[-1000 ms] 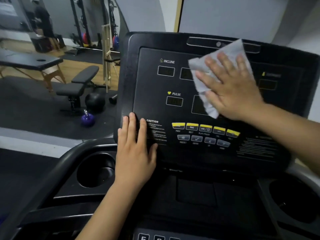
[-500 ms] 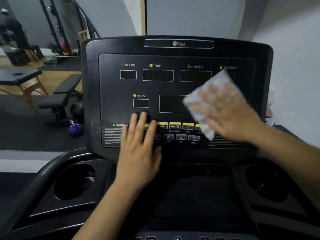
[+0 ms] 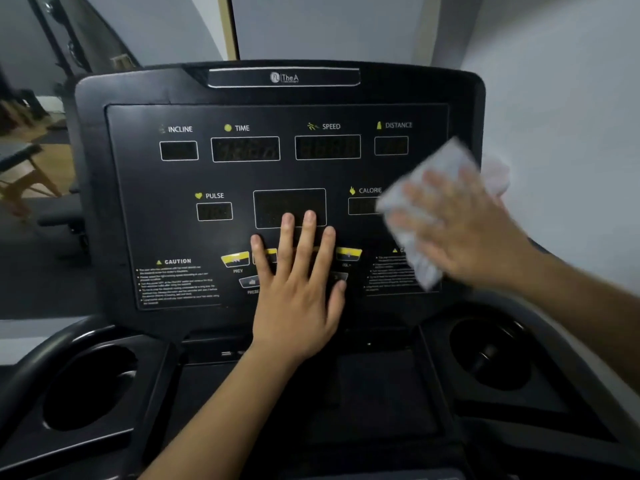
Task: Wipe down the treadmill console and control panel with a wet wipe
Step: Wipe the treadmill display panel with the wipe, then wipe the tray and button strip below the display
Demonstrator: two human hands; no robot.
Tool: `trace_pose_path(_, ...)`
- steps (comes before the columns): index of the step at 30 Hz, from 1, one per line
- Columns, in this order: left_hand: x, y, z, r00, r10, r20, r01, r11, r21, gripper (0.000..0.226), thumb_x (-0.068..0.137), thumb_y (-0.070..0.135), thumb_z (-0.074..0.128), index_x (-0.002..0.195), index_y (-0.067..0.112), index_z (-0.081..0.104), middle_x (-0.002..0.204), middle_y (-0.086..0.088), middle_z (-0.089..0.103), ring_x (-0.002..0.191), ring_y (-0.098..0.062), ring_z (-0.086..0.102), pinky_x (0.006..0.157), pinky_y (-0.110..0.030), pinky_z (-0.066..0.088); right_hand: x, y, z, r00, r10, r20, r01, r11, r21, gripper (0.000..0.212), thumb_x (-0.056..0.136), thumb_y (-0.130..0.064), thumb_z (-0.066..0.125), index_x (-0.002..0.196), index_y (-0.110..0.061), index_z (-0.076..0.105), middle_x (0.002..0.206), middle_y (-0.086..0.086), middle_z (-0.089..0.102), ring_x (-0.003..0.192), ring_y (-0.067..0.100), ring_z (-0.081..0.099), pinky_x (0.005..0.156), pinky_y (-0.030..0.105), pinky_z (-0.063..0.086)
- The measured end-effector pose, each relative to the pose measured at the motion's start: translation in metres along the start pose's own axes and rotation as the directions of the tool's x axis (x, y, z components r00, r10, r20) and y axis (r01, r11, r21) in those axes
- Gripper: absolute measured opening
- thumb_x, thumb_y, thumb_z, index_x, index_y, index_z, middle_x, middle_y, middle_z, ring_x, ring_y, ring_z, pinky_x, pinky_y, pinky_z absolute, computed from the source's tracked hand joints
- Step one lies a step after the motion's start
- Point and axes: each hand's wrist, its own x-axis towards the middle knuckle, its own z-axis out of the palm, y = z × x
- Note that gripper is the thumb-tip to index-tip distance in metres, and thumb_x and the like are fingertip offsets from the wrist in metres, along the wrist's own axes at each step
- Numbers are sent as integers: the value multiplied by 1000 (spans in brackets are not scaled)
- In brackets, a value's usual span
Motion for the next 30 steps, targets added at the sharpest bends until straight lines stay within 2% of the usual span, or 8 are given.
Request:
trace_pose_path(5,-1,2,-1,1000,-5,3,5,1000,26,70,97,44,44,156,11,25,165,-14,11,153,-35,0,117,-67,-1,88,18,-29,882,466,-64,-465,885,29,57,102,-45,20,156,-32,9,165,10,7,149,41,2,117,64,2)
trace_pose_path(11,0,0,-2,1000,16,-5,-16,1000,-13,70,97,44,44,156,13,22,165,-13,13,153,-35,3,118,-67,1,47,-85,-10,987,120,104,-127,990,64,59,102,-43,26,157,-28,10,165,4,2,151,34,-4,118,61,2)
trace_pose_path(15,0,-1,-7,999,5,-46,-11,990,-143,66,94,36,53,152,9,35,164,-13,20,153,-33,8,119,-63,1,13,-98,-16,985,37,171,-74,974,212,59,100,-40,35,155,-29,19,165,1,5,152,29,-4,119,58,4)
trace_pose_path(18,-15,-3,-20,987,-82,-141,27,935,-355,55,87,18,64,139,5,50,153,-11,42,147,-28,31,121,-53,14,-12,-114,-35,973,215,85,-224,782,582,53,97,-29,49,149,-25,38,161,-1,27,150,21,16,121,43,17)
trace_pose_path(21,-37,21,-40,986,-135,-102,75,890,-450,43,87,23,60,128,10,57,126,-5,59,114,-24,56,100,-38,42,-37,-129,-39,917,399,12,-332,745,578,36,90,-20,59,125,-15,66,133,1,58,124,19,52,100,37,46)
trace_pose_path(24,-42,52,-39,976,-167,138,215,824,-524,42,91,32,56,130,19,47,119,4,54,102,-17,57,83,-34,50,-47,-145,-25,901,423,93,-394,711,582,26,88,-20,57,109,-14,71,105,-3,62,98,18,56,86,34,47)
trace_pose_path(27,-34,62,-30,941,-291,174,335,715,-614,34,92,22,61,124,22,50,112,7,49,96,-8,52,79,-22,44,-40,-156,-23,921,365,137,-368,699,614,26,85,-15,54,105,-11,70,98,-3,63,92,19,56,86,33,46)
trace_pose_path(30,-18,60,-30,903,-383,193,402,597,-695,33,88,4,62,117,19,55,103,7,48,88,-10,53,77,-20,44,-30,-155,-31,868,450,208,-446,524,726,20,87,-9,62,104,-12,73,93,-6,68,87,9,62,83,19,46)
